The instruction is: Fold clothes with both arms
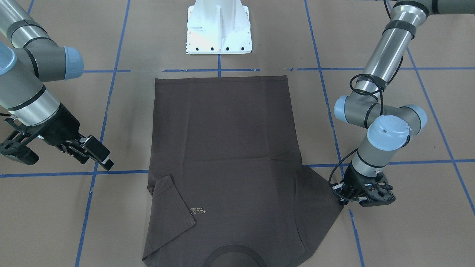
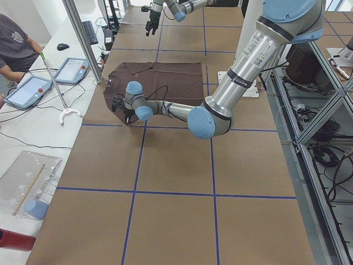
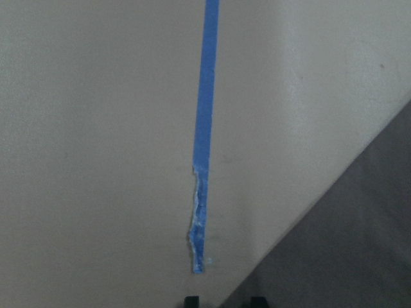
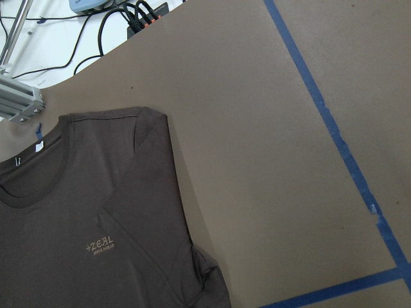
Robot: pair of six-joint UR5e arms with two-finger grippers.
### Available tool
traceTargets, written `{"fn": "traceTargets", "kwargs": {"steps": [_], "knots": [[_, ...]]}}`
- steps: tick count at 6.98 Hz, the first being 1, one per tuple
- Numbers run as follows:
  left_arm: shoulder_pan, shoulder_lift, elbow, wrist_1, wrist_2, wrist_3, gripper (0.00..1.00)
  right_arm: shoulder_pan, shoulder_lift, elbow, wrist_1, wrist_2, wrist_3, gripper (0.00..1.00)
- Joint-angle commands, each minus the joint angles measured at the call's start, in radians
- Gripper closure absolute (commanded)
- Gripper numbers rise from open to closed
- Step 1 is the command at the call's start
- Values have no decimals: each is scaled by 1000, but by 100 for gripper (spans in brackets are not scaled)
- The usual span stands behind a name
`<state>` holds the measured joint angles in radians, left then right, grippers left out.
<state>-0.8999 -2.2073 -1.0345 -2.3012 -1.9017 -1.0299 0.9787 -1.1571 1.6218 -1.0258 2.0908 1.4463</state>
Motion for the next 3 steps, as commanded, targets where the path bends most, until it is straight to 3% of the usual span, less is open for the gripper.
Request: {"fn": "traceTargets", "kwargs": {"steps": [1,3], "knots": [[1,-5,-56,52,-8,2,100,0,-1,-2,1,0,0,0],[4,-56,-131,113,-96,-25,100,0,-1,0,1,0,0,0]]}}
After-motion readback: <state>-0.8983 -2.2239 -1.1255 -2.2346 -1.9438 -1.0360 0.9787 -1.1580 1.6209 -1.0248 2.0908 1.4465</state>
